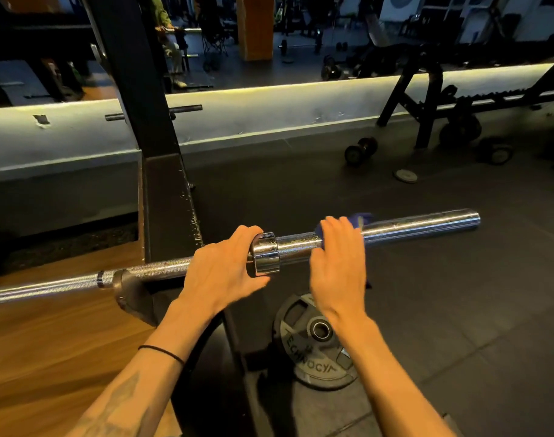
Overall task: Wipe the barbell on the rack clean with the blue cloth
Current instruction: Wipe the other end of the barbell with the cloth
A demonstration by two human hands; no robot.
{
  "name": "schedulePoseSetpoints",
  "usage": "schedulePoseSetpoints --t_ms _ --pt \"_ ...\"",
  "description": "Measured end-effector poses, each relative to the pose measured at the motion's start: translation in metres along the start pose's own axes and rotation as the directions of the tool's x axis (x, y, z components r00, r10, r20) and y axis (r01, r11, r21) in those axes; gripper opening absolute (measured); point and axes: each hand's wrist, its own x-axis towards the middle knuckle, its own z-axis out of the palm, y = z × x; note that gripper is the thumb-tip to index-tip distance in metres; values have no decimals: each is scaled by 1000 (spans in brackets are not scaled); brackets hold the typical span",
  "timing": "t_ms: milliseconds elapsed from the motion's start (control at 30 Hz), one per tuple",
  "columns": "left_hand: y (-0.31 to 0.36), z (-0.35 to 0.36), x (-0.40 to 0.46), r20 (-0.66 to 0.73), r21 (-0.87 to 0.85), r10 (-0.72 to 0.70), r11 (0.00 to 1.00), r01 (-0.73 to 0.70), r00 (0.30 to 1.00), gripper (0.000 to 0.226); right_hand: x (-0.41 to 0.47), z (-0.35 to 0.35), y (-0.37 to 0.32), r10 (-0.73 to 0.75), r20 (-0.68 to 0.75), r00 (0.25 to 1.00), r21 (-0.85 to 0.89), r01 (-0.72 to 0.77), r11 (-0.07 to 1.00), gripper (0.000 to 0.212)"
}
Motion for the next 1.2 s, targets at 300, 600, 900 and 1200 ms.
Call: schedulePoseSetpoints --t_ms 300,600,900,1200 --pt "-2 -7 6 133 53 -58 997 52 989 79 12 -20 27 -333 270 903 -119 375 919 55" --pt "-1 -4 8 67 33 -46 999 44 997 65 13 -10 2 -78 11 997 -40 78 996 26" --pt "-8 -7 1 88 -110 41 993 -32 995 80 10 -21 34 -312 265 913 -168 362 917 56" --pt "-8 -4 2 49 -63 27 998 -24 998 75 12 -13 20 -32 -18 999 -72 30 997 33"
